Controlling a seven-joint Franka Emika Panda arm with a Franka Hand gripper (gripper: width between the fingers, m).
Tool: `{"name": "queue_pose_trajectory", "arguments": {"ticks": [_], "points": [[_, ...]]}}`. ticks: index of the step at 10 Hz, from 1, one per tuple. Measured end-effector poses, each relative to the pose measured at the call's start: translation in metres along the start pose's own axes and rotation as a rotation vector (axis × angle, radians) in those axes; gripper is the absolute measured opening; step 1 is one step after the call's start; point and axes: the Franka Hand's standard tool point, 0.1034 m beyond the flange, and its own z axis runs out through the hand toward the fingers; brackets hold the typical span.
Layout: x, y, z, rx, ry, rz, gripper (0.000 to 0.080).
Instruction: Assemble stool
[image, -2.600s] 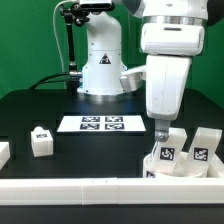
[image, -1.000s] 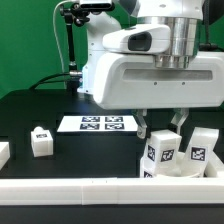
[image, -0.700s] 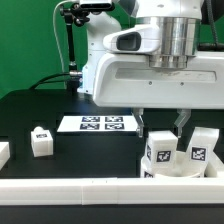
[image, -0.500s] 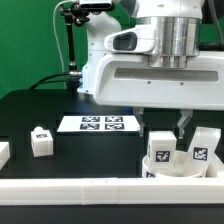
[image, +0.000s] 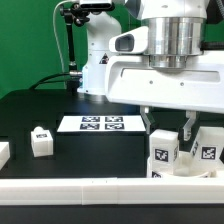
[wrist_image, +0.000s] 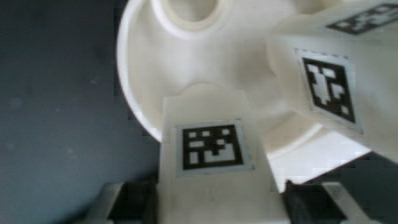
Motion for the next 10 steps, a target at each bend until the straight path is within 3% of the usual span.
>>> {"name": "queue_pose_trajectory", "arguments": {"ticks": [5, 8, 10], "points": [[0.0005, 0.0005, -0.0003, 0.022, -0.025, 0.478, 0.0345], [0.0003, 0.004, 0.0008, 0.016, -0.034, 0.66, 0.0345], [-0.0012, 0.007, 0.001, -0.004, -0.036, 0.776, 0.0345]]}}
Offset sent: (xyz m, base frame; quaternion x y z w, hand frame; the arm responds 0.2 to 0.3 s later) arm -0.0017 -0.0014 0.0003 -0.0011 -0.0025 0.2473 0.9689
